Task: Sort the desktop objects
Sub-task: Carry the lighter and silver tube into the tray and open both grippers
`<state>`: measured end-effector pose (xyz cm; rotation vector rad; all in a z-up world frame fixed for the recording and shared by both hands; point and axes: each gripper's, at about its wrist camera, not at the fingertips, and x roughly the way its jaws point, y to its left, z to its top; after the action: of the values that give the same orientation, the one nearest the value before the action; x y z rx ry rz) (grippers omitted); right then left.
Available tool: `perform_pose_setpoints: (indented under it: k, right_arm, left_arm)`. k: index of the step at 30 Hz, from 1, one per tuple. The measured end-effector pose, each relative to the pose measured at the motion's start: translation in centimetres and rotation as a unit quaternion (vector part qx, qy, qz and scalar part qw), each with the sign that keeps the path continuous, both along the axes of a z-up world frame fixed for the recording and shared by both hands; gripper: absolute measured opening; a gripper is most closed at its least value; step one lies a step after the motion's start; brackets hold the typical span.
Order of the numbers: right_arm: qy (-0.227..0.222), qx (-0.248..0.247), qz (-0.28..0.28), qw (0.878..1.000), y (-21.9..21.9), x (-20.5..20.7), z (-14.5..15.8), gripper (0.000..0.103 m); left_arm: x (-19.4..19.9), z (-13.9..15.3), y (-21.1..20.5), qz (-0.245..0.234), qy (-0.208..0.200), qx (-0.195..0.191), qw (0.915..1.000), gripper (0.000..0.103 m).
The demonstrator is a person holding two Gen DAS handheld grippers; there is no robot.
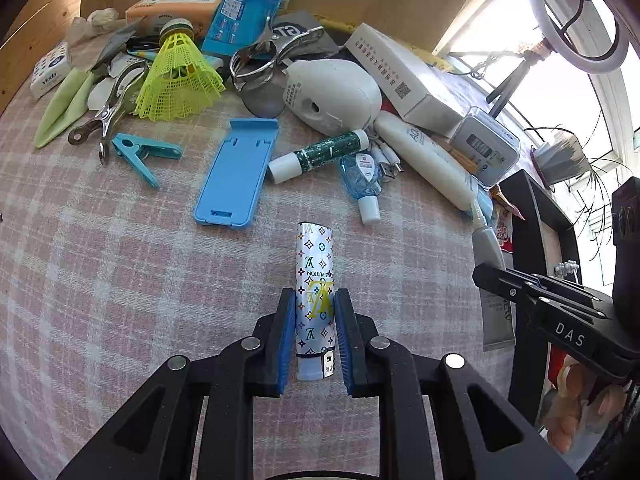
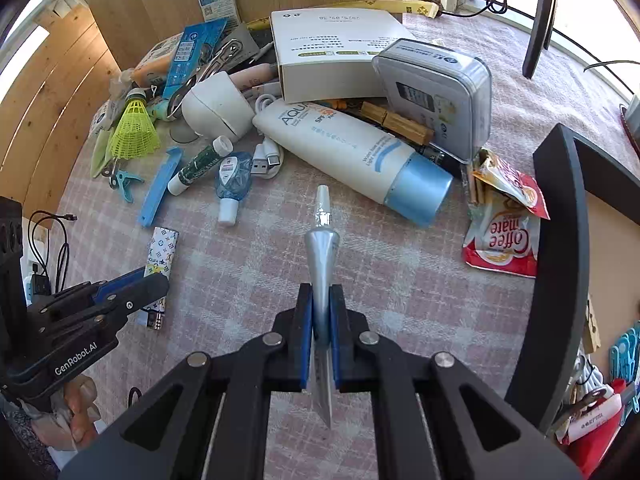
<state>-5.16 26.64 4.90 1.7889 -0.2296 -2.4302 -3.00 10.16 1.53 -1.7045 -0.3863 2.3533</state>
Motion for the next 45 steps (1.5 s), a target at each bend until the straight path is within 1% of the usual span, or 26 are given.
perform_pose_setpoints:
  k: [3, 5, 7, 10, 12, 15, 20, 24, 28, 30, 31, 32, 33, 34, 35, 36, 38, 40, 42, 45]
  right_arm:
    - [0.003, -0.012, -0.012, 1.0, 2.1, 0.7, 0.6, 0.008]
    - [0.011, -0.013, -0.025, 1.0, 3.4, 1.8, 1.3, 0.008]
    - [0.019, -0.012, -0.045, 0.999, 4.9, 3.0, 2.1, 0.008]
    - [0.03, -0.013, -0.076, 0.997, 9.1, 4.2, 2.5, 0.008]
    - [0.039, -0.004, -0.101, 0.994, 11.7, 5.4, 3.3, 0.008]
    - [0.049, 0.004, -0.136, 0.99, 15.2, 7.1, 4.4, 0.008]
    - [0.06, 0.02, -0.197, 0.978, 20.8, 10.5, 5.7, 0.008]
    - [0.058, 0.027, -0.241, 0.968, 24.3, 12.6, 5.8, 0.008]
    - [0.053, 0.035, -0.269, 0.961, 26.5, 14.2, 5.6, 0.008]
    - [0.05, 0.037, -0.277, 0.959, 27.2, 14.8, 5.5, 0.008]
    - [0.051, 0.035, -0.279, 0.958, 27.5, 15.0, 5.5, 0.009]
    - [0.056, 0.031, -0.28, 0.958, 27.6, 15.2, 5.6, 0.009]
    - [0.054, 0.03, -0.279, 0.958, 27.7, 15.2, 5.6, 0.013]
    - [0.051, 0.034, -0.281, 0.958, 27.7, 15.1, 5.7, 0.028]
    - [0.053, 0.04, -0.287, 0.956, 27.7, 15.1, 5.8, 0.038]
    - [0.06, 0.042, -0.289, 0.954, 27.6, 15.1, 6.0, 0.051]
    - [0.068, 0.043, -0.283, 0.956, 27.0, 14.8, 6.5, 0.052]
    - [0.073, 0.046, -0.274, 0.958, 26.2, 14.4, 6.8, 0.052]
    - [0.077, 0.051, -0.262, 0.961, 25.1, 13.7, 7.3, 0.052]
    - [0.085, 0.05, -0.238, 0.966, 23.2, 12.6, 7.9, 0.052]
  left_arm:
    - [-0.4, 1.4, 2.0, -0.016, 0.01, 0.004, 0.9998, 0.018]
    - [-0.4, 2.6, 2.4, -0.033, 0.019, 0.01, 0.9992, 0.018]
    - [-1.2, 3.4, 4.6, -0.054, 0.021, 0.023, 0.9981, 0.018]
    - [-1.5, 5.0, 7.6, -0.093, 0.034, 0.016, 0.9949, 0.018]
    - [-1.6, 5.9, 10.1, -0.119, 0.039, 0.023, 0.9918, 0.018]
    - [-0.7, 7.2, 14.2, -0.159, 0.047, 0.033, 0.9856, 0.018]
    - [1.3, 8.8, 21.1, -0.224, 0.052, 0.047, 0.972, 0.018]
    - [2.7, 9.0, 26.0, -0.266, 0.053, 0.043, 0.9615, 0.018]
    - [4.1, 9.1, 29.1, -0.297, 0.057, 0.033, 0.9526, 0.018]
    - [4.6, 9.3, 29.9, -0.311, 0.058, 0.035, 0.948, 0.019]
    - [4.8, 9.3, 30.1, -0.315, 0.057, 0.035, 0.9466, 0.026]
    - [4.7, 9.2, 30.4, -0.315, 0.055, 0.028, 0.9472, 0.044]
    - [4.8, 9.3, 30.2, -0.313, 0.061, 0.027, 0.9475, 0.051]
    - [4.9, 9.5, 29.8, -0.309, 0.071, 0.025, 0.948, 0.052]
    - [4.8, 9.6, 29.6, -0.306, 0.077, 0.017, 0.9487, 0.052]
    - [4.6, 9.6, 29.2, -0.304, 0.079, 0.008, 0.9494, 0.052]
    - [4.0, 9.4, 28.3, -0.299, 0.075, 0.0, 0.9512, 0.052]
    - [3.5, 9.3, 26.9, -0.288, 0.078, -0.002, 0.9544, 0.052]
    - [3.0, 9.2, 25.2, -0.276, 0.081, -0.012, 0.9576, 0.052]
    - [2.0, 8.7, 21.8, -0.248, 0.074, -0.02, 0.9657, 0.052]
